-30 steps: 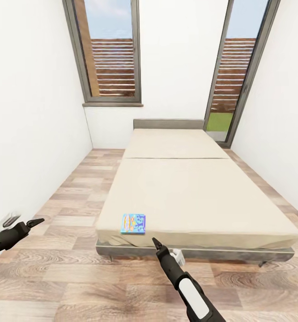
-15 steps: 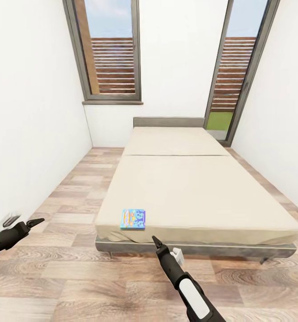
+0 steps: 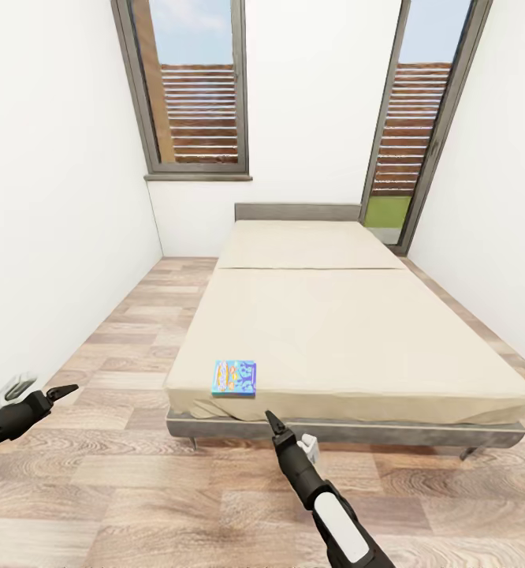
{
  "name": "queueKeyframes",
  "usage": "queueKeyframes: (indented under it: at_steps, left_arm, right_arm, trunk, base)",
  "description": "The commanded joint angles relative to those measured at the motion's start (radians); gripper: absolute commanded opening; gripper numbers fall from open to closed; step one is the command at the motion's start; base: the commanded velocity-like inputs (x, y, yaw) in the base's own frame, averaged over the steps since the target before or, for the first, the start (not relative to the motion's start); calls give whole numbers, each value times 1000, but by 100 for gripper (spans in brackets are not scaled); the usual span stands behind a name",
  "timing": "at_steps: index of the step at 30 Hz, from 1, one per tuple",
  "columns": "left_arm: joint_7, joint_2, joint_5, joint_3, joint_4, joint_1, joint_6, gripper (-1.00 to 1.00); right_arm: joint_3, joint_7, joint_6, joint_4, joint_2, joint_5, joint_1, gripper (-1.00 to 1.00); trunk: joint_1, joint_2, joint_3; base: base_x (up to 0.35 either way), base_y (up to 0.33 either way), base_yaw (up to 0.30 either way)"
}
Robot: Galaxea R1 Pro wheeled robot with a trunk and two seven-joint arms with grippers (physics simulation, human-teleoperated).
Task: Put all the toys in the child's room - the three board games (two on the bed and one on the table), the two jigsaw puzzles on the table, and the tennis ball on the table - inside the toy box on the table in the child's room.
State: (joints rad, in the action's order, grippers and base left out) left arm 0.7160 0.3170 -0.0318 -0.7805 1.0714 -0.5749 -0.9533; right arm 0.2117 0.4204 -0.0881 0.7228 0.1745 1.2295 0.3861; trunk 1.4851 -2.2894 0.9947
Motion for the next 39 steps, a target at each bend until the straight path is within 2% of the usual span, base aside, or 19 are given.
queueKeyframes:
  at_steps: [1, 4, 11, 39]
  left_arm:
    - [2, 0, -4, -3, 0, -1, -8, 100]
    - [1, 1, -4, -5, 1, -2, -10, 100]
    - [5, 0, -6, -6, 4, -4, -13, 100]
    - [6, 1, -10, -16, 2, -5, -19, 100]
  right_arm:
    - [5, 4, -6, 0, 0, 11, 0, 100]
    - [21, 6, -5, 0, 0, 11, 1, 100]
    - [46, 8, -3, 0, 0, 17, 1, 100]
    - [53, 17, -3, 0, 0, 19, 1, 100]
  trunk:
    - [4, -8, 4]
    - [15, -29, 13]
    - [15, -29, 13]
    - [15, -29, 13]
  base:
    - [0, 0, 0]
    - [0, 0, 0]
    - [0, 0, 0]
    - [39, 33, 0]
